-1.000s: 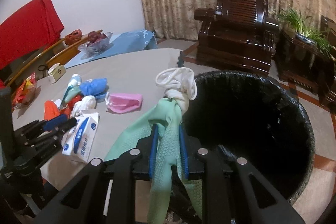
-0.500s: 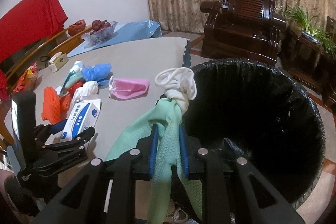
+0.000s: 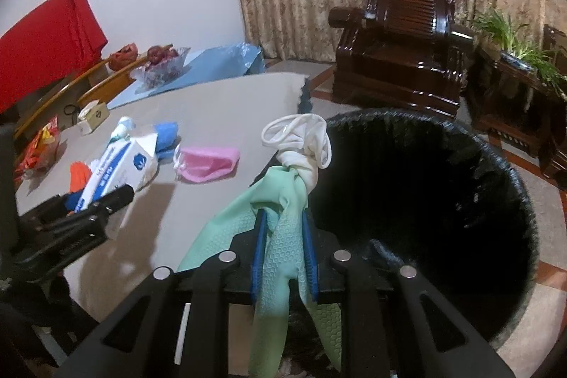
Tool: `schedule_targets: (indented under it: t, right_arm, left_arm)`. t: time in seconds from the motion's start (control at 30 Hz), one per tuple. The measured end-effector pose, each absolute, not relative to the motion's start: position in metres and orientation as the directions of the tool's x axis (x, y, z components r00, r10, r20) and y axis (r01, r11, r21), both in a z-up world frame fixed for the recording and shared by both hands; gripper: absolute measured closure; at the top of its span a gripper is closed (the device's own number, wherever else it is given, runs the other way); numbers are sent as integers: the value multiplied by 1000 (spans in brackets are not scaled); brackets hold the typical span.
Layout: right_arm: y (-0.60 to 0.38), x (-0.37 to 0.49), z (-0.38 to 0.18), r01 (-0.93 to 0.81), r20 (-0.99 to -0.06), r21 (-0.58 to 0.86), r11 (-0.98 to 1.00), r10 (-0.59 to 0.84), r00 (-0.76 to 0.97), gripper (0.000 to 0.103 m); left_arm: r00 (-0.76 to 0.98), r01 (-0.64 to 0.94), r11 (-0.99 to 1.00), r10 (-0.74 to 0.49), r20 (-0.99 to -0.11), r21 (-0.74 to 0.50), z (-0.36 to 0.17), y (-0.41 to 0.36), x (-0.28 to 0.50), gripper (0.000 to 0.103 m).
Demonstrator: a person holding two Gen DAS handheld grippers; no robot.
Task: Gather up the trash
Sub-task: 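Drop the gloves and the white box into the black bin with both grippers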
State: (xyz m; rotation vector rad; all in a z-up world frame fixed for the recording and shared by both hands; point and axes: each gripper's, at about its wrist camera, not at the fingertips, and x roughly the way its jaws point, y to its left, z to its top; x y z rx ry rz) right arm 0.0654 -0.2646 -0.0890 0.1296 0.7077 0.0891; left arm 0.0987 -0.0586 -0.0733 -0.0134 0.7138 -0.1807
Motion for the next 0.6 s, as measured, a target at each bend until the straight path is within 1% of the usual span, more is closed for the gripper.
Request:
schedule_targets:
  t: [0.13,0.27,0.4,0.53,0.6]
  right_arm:
    - [-284,62,-85,9,-636,141,990,83,767,83]
    - [-316,57,-90,95,-652,130,987,13,758,83]
    - [-344,57,-104,174,-679,116,978,-50,733,83]
    - [-361,58,-117,221,-702,112,969,-81,708,83]
    - [-367,56,-122,235,-710,115,965,-86,699,78]
  left_arm:
    - [733,257,961,-260,-629,-98,-57,-95,104,47]
    - [702,349,930,-341,-625,-116,-54,-141,113,47]
    - [655,416,899,-400,-641,-137,-59,-182,124,48]
    - [613,476,869,-439,-657,-137,-67,-221,130,48]
    - [597,498,857,-449,-665,-132,-72,-232,131,48]
